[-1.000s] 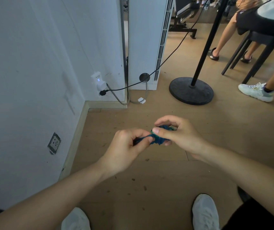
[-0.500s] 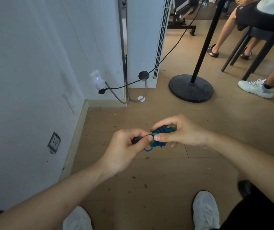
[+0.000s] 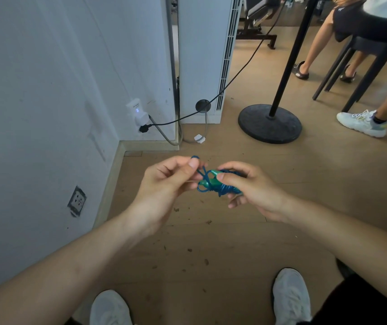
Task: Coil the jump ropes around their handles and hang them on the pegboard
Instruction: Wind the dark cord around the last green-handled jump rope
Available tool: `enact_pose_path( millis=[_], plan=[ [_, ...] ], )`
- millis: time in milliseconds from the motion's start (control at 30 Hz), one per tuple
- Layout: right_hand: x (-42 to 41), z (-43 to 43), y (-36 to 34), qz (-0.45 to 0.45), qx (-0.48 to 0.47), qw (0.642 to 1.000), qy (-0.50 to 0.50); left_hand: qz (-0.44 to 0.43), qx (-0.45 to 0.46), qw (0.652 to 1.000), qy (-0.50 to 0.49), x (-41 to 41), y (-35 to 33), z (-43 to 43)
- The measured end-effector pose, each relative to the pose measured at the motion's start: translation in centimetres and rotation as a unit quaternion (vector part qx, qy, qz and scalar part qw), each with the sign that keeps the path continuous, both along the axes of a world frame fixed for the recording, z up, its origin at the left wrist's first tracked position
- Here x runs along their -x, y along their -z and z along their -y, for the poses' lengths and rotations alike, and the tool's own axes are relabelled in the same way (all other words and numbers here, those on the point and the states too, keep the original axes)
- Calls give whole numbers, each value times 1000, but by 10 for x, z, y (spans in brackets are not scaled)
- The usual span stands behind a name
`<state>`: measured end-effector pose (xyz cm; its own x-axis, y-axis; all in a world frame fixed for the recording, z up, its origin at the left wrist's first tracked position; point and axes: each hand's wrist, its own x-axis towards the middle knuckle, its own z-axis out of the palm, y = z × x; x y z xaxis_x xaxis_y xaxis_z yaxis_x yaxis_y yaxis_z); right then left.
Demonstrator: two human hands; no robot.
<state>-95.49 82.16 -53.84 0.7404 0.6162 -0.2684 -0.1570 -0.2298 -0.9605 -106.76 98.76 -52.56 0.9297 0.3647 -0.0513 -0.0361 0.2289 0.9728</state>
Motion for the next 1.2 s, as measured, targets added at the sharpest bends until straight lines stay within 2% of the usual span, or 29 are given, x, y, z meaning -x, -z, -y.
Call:
enact_pose_path(
  millis=[100,333,600,733,867,1067,1200],
  plan=[
    [-1,0,0,-17,-5,1000,2,3,24,999,44,-1,-5,-7],
    [4,-2,2,-16,-31,999,3,-28,26,999,15,1,-5,-7],
    [14,-5,8,69,-98,992,22,-82,-57,995,11,2,-8,-7],
    [20,-7,10,76,-114,991,10,-114,-64,991,13,1,-9,-9],
    [21,-7,11,90,-126,988,5,-125,-124,984,23,1,-11,-11],
    [18,-4,9,207,-102,972,-47,-133,-187,969,90,2,-18,-22],
    [11,-3,5,350,-68,930,-90,-103,-217,966,95,4,-17,-23]
  ],
)
